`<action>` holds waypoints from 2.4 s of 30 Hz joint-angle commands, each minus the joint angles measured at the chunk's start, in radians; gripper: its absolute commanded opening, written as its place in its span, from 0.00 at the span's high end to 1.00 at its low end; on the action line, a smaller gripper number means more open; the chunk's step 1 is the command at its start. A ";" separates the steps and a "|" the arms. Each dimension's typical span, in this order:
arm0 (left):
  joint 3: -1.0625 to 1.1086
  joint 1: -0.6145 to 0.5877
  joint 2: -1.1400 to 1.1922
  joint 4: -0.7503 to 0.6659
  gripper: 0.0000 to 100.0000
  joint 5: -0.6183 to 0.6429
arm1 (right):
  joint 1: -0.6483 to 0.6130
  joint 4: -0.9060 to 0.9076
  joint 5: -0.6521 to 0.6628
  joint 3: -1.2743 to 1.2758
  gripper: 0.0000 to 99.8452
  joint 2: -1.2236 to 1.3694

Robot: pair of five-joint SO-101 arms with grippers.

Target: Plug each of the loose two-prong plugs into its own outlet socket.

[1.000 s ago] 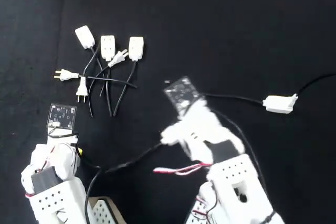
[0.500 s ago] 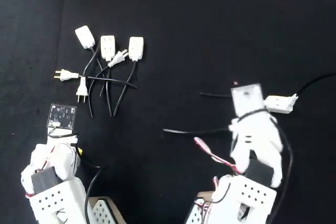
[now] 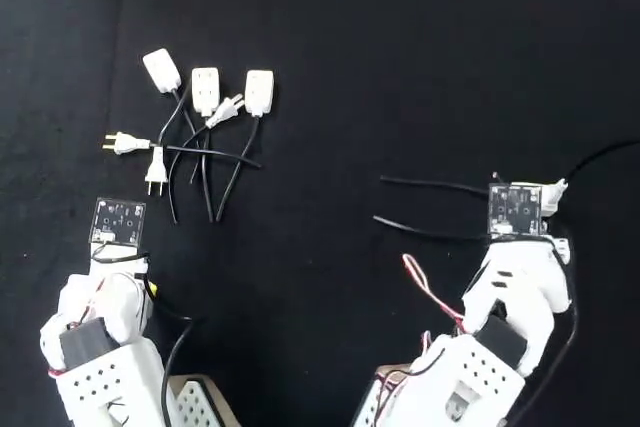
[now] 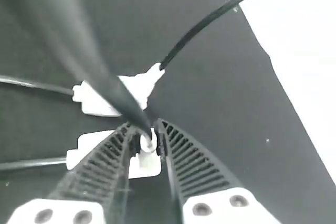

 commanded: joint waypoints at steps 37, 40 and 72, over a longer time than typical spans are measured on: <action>-0.004 0.013 -0.006 -0.002 0.80 -0.008 | 0.140 0.957 -0.101 -0.562 0.70 -0.025; -0.004 0.013 -0.006 -0.002 0.80 -0.008 | 0.137 1.131 -0.098 -0.653 0.70 -0.025; -0.529 0.288 0.463 -0.133 0.80 0.293 | -0.603 0.368 -0.591 -0.475 0.98 0.673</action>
